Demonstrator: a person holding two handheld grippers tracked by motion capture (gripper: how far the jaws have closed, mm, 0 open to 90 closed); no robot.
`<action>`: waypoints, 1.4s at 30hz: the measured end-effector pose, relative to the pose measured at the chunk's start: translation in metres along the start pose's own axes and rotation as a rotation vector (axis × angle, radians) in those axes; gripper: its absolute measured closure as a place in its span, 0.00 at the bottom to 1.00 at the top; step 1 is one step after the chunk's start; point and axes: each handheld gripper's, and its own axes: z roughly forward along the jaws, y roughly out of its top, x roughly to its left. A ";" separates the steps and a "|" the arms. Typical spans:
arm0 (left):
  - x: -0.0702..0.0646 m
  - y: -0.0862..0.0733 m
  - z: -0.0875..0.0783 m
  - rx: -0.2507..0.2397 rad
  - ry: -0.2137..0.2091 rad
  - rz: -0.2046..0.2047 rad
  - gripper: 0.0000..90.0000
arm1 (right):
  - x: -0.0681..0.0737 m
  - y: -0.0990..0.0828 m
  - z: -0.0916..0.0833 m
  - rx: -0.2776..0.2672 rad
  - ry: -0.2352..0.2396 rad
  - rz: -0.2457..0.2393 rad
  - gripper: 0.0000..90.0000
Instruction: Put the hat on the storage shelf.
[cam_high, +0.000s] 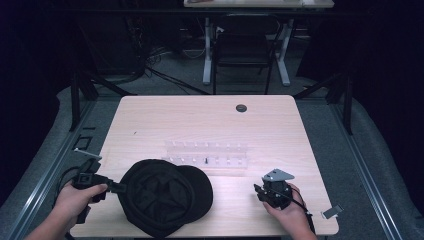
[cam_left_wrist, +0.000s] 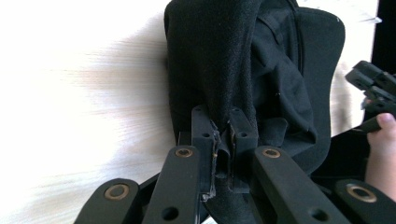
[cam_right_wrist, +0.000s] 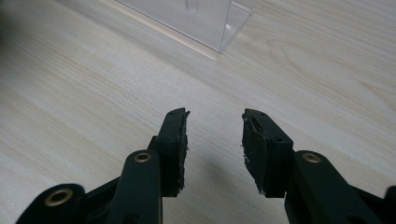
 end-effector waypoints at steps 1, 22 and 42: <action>-0.002 0.001 -0.002 0.006 0.015 0.008 0.94 | 0.000 0.000 0.000 -0.003 0.000 0.001 0.67; -0.045 0.010 -0.039 -0.016 -0.015 0.022 0.94 | -0.001 0.000 -0.001 -0.006 0.001 0.006 0.67; -0.067 0.013 -0.052 -0.055 -0.252 0.002 0.94 | -0.002 0.000 -0.001 0.000 0.002 0.008 0.66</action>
